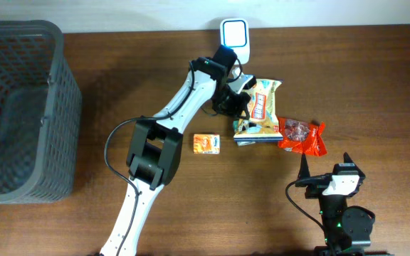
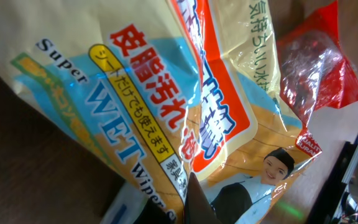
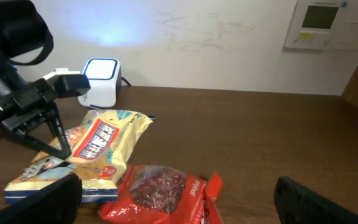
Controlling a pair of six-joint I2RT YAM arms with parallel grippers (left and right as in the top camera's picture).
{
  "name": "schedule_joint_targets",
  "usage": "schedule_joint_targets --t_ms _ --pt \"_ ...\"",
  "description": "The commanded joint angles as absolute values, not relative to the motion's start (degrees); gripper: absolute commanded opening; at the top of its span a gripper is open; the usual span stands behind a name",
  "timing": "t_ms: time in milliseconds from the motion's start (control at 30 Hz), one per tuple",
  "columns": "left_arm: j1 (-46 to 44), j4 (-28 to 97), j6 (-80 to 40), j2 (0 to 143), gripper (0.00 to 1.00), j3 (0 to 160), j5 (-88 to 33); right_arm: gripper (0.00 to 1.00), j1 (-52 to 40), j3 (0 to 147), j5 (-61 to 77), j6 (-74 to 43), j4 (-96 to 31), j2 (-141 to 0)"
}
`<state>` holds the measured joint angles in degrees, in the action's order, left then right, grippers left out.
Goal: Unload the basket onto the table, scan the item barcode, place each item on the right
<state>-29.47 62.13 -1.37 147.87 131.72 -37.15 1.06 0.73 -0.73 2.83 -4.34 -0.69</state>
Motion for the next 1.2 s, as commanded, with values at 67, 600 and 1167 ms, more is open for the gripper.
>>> schedule_joint_targets --t_ms 67,600,1167 --pt "-29.34 75.68 -0.21 147.17 0.0 145.16 -21.43 0.98 0.75 0.32 -0.82 2.76 -4.67 -0.51" --pt "-30.17 96.75 -0.86 146.32 0.0 167.87 33.26 0.98 0.75 0.32 -0.82 2.76 -4.67 -0.51" --pt "-44.34 96.31 0.25 142.78 0.09 145.4 22.09 0.98 0.75 0.32 -0.82 2.76 -4.67 -0.51"
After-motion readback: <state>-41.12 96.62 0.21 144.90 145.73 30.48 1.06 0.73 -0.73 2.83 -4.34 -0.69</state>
